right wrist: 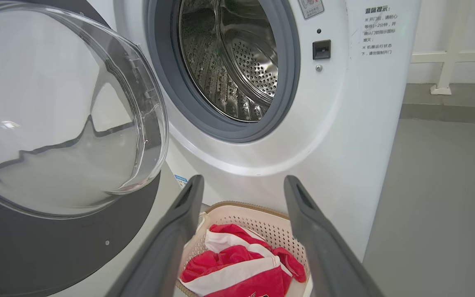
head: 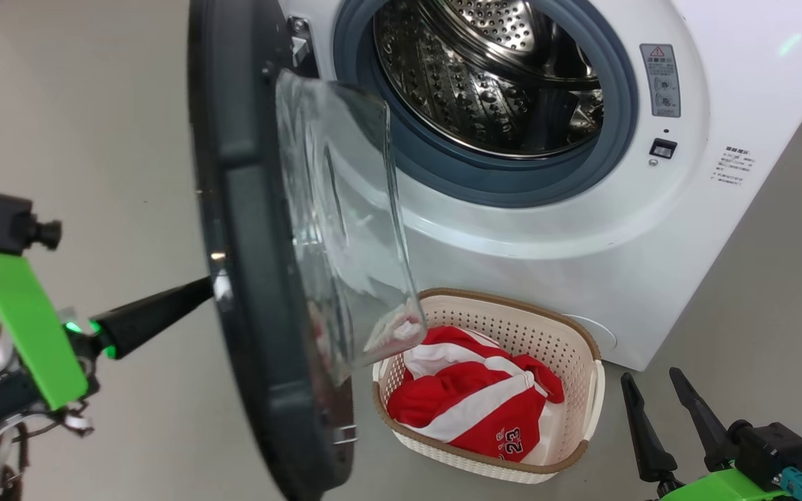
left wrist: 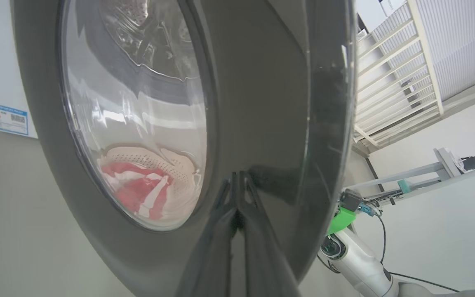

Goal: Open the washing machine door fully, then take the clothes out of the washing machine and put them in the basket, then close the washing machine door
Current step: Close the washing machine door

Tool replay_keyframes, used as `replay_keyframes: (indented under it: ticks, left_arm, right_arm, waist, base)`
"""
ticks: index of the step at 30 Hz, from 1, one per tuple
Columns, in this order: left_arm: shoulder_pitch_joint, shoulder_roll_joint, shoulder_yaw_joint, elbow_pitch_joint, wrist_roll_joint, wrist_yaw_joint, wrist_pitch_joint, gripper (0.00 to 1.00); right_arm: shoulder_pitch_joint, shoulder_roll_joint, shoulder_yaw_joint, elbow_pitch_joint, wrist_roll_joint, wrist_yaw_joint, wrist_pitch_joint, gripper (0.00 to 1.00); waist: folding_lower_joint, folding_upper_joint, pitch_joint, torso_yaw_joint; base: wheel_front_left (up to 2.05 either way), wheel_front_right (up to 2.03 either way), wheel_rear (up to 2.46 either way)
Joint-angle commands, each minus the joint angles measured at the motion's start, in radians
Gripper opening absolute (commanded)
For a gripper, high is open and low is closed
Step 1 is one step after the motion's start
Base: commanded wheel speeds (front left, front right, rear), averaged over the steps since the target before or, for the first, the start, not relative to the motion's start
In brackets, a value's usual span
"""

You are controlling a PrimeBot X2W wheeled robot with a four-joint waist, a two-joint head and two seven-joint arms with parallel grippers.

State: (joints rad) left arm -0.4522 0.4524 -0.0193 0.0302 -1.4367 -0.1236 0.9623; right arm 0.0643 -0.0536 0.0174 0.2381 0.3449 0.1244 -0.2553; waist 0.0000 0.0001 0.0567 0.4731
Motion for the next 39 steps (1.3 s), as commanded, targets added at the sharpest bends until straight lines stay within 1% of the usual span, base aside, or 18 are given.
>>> replay_keyframes:
  ticks: [1, 4, 7, 12, 17, 23, 29, 30, 36, 38, 39]
  left_arm:
    - [-0.066, 0.019, 0.023, -0.052, -0.011, -0.007, -0.018, 0.0]
    - [-0.086, -0.01, -0.013, -0.068, -0.006, -0.007, -0.063, 0.0]
    - [-0.095, -0.025, -0.033, -0.07, -0.003, -0.007, -0.092, 0.0]
    - [-0.094, -0.019, -0.053, -0.054, 0.011, -0.007, -0.132, 0.0]
    - [-0.074, -0.008, -0.051, -0.019, 0.016, -0.007, -0.179, 0.0]
    - [-0.011, 0.003, -0.038, 0.015, 0.028, -0.007, -0.253, 0.0]
    - [0.074, -0.002, -0.021, 0.041, 0.026, -0.007, -0.338, 0.0]
    - [0.074, -0.002, -0.021, 0.041, 0.026, -0.007, -0.338, 0.0]
    - [0.16, -0.017, 0.003, 0.08, 0.022, -0.007, -0.441, 0.0]
    - [0.188, -0.022, 0.005, 0.094, 0.014, -0.007, -0.463, 0.2]
    - [0.201, -0.022, 0.004, 0.103, 0.014, -0.007, -0.475, 0.24]
  right_arm:
    - [-0.019, -0.004, 0.022, -0.027, -0.005, 0.006, -0.006, 1.0]
    - [-0.021, -0.005, 0.019, -0.029, -0.007, 0.006, -0.006, 1.0]
    - [-0.021, -0.005, 0.017, -0.03, -0.008, 0.006, -0.006, 1.0]
    - [-0.026, -0.005, 0.015, -0.03, -0.008, 0.006, -0.006, 1.0]
    - [-0.024, -0.004, 0.011, -0.029, -0.009, 0.006, -0.006, 1.0]
    - [-0.016, -0.003, 0.012, -0.028, -0.007, 0.006, -0.006, 1.0]
    - [-0.01, -0.002, 0.014, -0.026, -0.006, 0.006, -0.006, 1.0]
    - [-0.01, -0.002, 0.014, -0.026, -0.006, 0.006, -0.006, 1.0]
    - [0.0, -0.001, 0.019, -0.025, -0.006, 0.006, -0.006, 1.0]
    - [0.001, -0.001, 0.021, -0.025, -0.007, 0.006, -0.006, 1.0]
    - [0.001, -0.001, 0.023, -0.024, -0.007, 0.006, -0.006, 1.0]
  waist:
    - [0.0, -0.0001, 0.005, -0.007]
    - [0.0, -0.0001, 0.01, -0.015]
    - [0.0, -0.0001, 0.013, -0.021]
    - [0.0, -0.0001, 0.019, -0.029]
    - [0.0, -0.0001, 0.015, -0.028]
    - [0.0, -0.0001, 0.001, -0.021]
    - [0.0, -0.0001, -0.014, -0.013]
    - [0.0, -0.0001, -0.014, -0.013]
    - [0.0, -0.0001, -0.025, -0.006]
    - [0.0, -0.0001, -0.027, -0.005]
    - [0.0, -0.0001, -0.028, -0.004]
  base:
    - [0.0, 0.0, 0.0]
    - [0.0, 0.0, 0.0]
    - [0.0, 0.0, 0.0]
    - [0.0, 0.0, 0.0]
    - [0.0, 0.0, 0.0]
    - [0.0, 0.0, 0.0]
    - [0.0, 0.0, 0.0]
    - [0.0, 0.0, 0.0]
    - [0.0, 0.0, 0.0]
    - [0.0, 0.0, 0.0]
    - [0.0, 0.0, 0.0]
